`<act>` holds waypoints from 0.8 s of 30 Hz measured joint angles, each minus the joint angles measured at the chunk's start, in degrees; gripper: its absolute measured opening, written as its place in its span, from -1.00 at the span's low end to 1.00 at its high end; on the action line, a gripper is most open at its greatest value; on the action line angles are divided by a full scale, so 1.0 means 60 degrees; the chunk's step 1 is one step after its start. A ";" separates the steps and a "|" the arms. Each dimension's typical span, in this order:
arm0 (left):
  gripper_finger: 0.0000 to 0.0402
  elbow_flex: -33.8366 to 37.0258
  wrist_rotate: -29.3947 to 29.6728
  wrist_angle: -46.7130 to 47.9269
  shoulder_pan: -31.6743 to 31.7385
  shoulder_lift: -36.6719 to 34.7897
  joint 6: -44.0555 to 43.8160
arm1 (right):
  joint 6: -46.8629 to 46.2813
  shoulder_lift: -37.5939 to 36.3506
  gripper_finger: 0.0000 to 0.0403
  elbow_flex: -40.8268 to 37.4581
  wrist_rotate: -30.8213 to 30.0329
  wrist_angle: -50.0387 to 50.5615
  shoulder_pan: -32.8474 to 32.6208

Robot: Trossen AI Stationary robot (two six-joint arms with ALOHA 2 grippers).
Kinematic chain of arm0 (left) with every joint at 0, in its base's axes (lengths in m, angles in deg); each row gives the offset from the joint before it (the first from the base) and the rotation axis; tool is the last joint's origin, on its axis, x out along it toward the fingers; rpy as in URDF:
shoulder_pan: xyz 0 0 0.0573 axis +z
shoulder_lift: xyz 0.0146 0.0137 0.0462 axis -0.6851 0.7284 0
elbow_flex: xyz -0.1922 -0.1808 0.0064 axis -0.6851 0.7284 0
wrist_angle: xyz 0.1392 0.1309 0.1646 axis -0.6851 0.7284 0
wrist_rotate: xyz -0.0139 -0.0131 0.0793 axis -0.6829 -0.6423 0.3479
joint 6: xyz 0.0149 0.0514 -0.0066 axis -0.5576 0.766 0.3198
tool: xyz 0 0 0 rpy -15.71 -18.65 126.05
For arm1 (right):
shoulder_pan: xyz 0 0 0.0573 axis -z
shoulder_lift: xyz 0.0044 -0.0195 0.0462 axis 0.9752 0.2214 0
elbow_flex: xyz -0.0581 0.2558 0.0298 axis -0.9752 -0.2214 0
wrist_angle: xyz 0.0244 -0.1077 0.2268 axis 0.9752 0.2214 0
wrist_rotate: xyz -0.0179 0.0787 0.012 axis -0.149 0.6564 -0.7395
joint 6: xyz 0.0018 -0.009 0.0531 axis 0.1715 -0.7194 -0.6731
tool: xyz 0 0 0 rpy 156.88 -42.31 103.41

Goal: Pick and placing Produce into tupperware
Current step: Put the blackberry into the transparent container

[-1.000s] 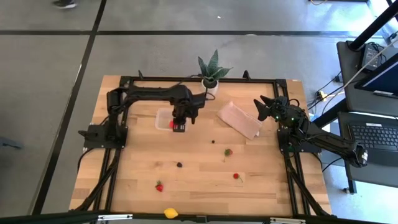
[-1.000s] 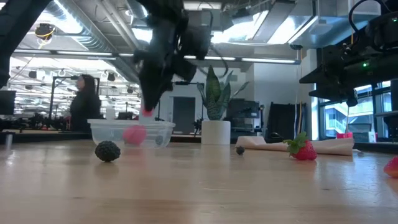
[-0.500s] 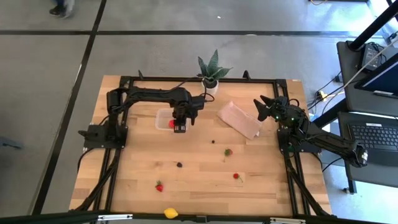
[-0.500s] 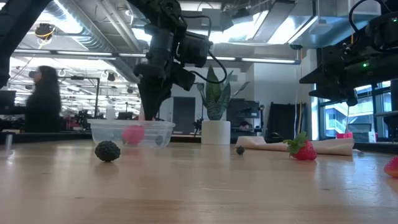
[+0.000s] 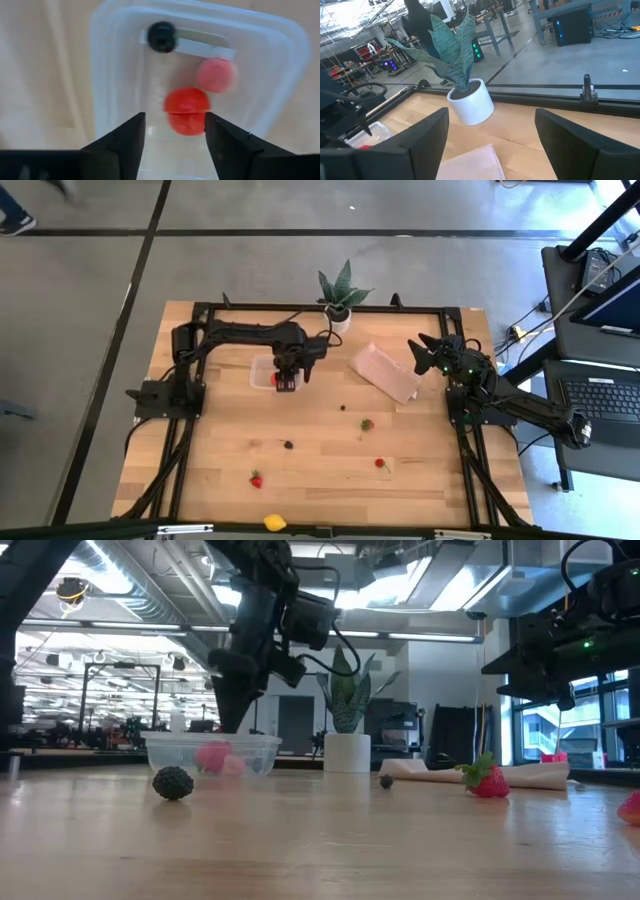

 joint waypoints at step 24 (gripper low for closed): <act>0.35 -0.1577 0.0393 -0.0010 -0.2641 -0.1915 -0.1265 | 0.0048 0.0001 0.47 0.0000 0.0005 0.0003 0.0000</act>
